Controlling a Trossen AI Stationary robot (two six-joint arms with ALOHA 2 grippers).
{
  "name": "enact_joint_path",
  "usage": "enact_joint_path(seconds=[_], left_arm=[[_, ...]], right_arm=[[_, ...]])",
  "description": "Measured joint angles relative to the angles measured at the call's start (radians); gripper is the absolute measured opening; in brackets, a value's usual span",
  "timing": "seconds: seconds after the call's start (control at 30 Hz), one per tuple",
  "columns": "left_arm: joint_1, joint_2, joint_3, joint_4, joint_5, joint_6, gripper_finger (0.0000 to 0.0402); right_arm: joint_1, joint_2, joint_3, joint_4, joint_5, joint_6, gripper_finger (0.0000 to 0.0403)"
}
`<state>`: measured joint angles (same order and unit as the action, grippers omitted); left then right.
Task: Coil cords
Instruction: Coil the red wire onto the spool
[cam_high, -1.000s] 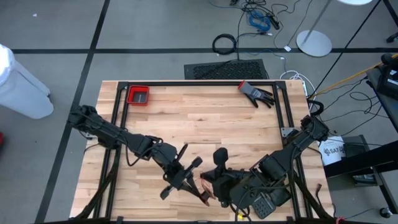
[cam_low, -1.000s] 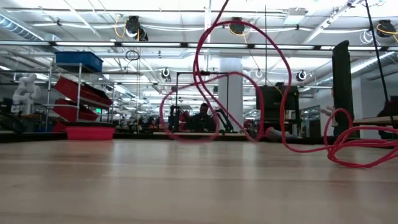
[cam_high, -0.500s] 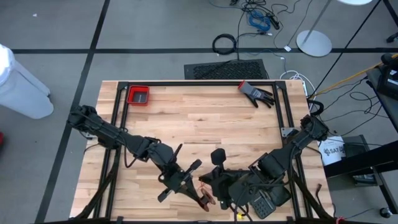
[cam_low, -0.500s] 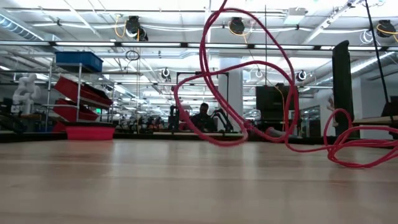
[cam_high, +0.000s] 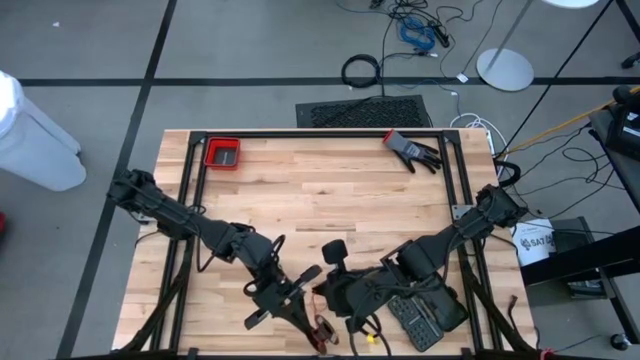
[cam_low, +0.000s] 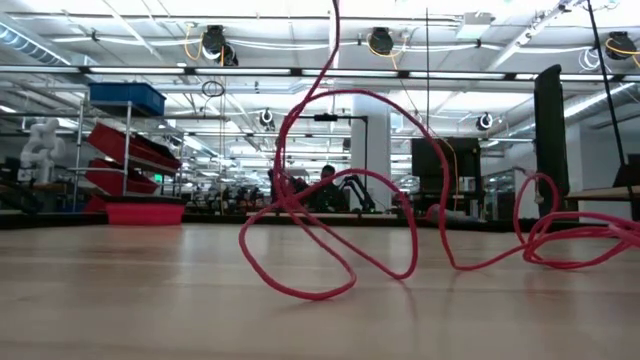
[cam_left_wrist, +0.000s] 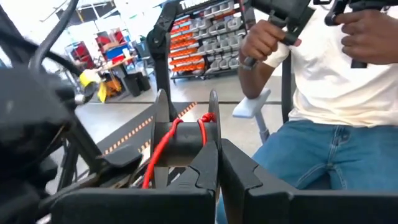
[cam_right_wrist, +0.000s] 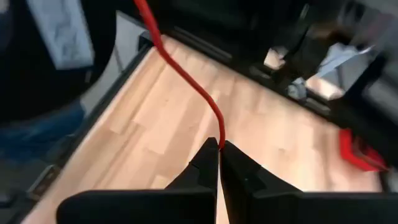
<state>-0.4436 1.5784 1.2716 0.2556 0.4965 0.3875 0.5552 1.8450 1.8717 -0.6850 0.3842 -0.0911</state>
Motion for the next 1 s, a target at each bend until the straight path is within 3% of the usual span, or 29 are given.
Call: enact_joint_path(seconds=[0.17,0.37,0.57,0.83,1.0], left_arm=[[-0.003,-0.017,0.0,-0.006,-0.008,0.003,0.0008],[-0.004,-0.048,0.0,-0.083,-0.099,0.006,0.0008],[-0.006,-0.077,-0.001,-0.17,-0.192,0.011,0.0008],[-0.009,-0.08,-0.001,-0.187,-0.223,0.011,0.0008],[-0.009,-0.08,-0.001,-0.198,-0.29,0.01,0.0008]], right_arm=[[0.002,0.0,0.0,-0.056,-0.067,0.05,0.0],[0.011,0.0,0.0,-0.094,-0.154,0.134,0.0003],[0.037,-0.005,0.0,-0.173,-0.143,0.258,0.0045],[0.074,-0.021,0.0,-0.29,-0.029,0.358,0.0139],[0.1,-0.028,0.0,-0.251,0.154,0.273,0.0173]])
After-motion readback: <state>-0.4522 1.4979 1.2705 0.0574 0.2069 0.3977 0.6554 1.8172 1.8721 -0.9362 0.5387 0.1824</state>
